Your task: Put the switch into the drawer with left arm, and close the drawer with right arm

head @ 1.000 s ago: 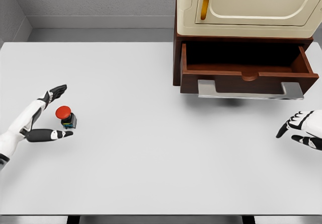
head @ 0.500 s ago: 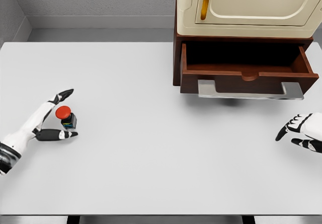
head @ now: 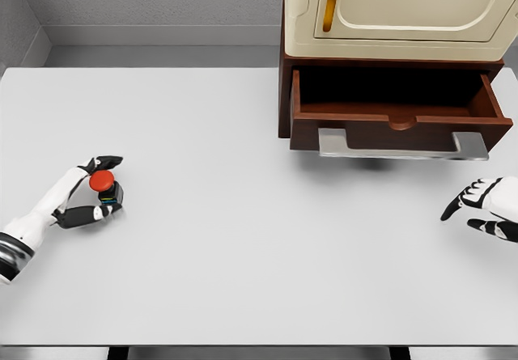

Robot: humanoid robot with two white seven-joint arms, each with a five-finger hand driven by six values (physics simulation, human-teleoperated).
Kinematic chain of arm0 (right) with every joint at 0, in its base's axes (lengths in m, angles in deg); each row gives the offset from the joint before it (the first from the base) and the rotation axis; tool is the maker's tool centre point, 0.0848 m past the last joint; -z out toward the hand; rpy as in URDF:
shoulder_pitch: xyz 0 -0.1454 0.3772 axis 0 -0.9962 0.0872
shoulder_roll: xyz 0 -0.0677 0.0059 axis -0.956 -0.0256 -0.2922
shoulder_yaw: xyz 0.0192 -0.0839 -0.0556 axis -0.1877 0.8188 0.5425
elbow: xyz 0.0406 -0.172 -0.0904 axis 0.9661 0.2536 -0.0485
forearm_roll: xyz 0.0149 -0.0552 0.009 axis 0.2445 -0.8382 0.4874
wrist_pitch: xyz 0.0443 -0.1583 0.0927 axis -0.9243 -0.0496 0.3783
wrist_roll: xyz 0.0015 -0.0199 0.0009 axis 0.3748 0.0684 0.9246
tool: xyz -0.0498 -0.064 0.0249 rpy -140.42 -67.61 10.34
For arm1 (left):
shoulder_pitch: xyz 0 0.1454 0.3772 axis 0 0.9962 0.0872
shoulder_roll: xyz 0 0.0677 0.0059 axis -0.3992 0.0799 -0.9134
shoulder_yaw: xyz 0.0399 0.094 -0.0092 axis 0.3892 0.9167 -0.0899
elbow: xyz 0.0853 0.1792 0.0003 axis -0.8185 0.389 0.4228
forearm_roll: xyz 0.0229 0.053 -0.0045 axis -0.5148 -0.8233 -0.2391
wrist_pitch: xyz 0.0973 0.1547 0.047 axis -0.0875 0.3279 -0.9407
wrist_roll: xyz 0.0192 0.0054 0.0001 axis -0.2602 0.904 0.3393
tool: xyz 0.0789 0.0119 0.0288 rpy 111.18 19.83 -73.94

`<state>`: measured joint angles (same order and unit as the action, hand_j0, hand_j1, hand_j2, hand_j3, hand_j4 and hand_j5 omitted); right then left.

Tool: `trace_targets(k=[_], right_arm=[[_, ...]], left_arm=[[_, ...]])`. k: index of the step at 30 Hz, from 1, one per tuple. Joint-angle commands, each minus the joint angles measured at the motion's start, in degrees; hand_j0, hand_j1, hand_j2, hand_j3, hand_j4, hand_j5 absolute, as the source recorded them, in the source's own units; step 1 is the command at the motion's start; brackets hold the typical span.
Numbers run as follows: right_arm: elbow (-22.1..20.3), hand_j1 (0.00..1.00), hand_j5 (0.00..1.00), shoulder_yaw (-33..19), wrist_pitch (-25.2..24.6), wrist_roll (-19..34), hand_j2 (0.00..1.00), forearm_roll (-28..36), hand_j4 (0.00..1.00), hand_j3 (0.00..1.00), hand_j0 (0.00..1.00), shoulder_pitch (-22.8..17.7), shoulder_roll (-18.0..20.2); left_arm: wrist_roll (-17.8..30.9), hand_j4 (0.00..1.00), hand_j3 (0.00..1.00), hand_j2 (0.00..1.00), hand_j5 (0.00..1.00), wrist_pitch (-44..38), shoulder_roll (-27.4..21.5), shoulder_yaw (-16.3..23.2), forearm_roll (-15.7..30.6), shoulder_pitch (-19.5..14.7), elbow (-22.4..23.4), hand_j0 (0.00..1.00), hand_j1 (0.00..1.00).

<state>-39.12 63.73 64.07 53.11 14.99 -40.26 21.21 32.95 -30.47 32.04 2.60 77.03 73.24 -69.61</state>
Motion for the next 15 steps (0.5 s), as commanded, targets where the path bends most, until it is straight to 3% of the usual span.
trace_targets(k=[1, 7, 9, 12, 13, 15], right_arm=[[-0.02, 0.58, 0.58, 0.06, -0.06, -0.01, 0.58, 0.38, 0.58, 0.58, 0.58, 0.09, -0.14], [0.06, 0.58, 0.58, 0.15, -0.06, 0.07, 0.58, 0.11, 0.58, 0.58, 0.58, 0.09, -0.32], [0.06, 0.57, 0.57, 0.06, -0.06, 0.42, 0.57, -0.59, 0.57, 0.57, 0.57, 0.18, -0.32], [0.42, 0.53, 0.53, -0.12, -0.06, 0.43, 0.53, -0.68, 0.53, 0.53, 0.53, 0.79, -0.32], [0.33, 0.53, 0.53, -0.21, -0.06, 0.42, 0.53, -0.68, 0.53, 0.53, 0.53, 0.79, -0.32], [0.42, 0.53, 0.53, -0.38, -0.06, 0.34, 0.53, -0.59, 0.53, 0.53, 0.53, 0.79, -0.41]], left_arm=[[-0.02, 0.73, 0.73, 0.73, 0.73, 0.00, -0.12, -0.19, 0.20, 0.00, 0.25, 0.73, 0.73], [-0.02, 0.73, 0.73, 0.73, 0.73, 0.00, 0.05, -0.19, 0.55, 0.18, 1.22, 0.73, 0.73], [-0.02, 0.61, 0.61, 0.61, 0.61, 0.00, 0.05, -0.27, 0.64, 0.26, 1.13, 0.61, 0.61], [-0.02, 0.54, 0.54, 0.54, 0.54, 0.09, 0.05, -0.45, 0.64, 0.35, 1.13, 0.54, 0.54], [-0.02, 0.45, 0.45, 0.45, 0.45, 0.09, 0.14, -0.45, 0.64, 0.35, 1.04, 0.45, 0.45], [-0.02, 0.40, 0.40, 0.40, 0.40, 0.09, 0.14, -0.45, 0.73, 0.35, 0.96, 0.40, 0.40]])
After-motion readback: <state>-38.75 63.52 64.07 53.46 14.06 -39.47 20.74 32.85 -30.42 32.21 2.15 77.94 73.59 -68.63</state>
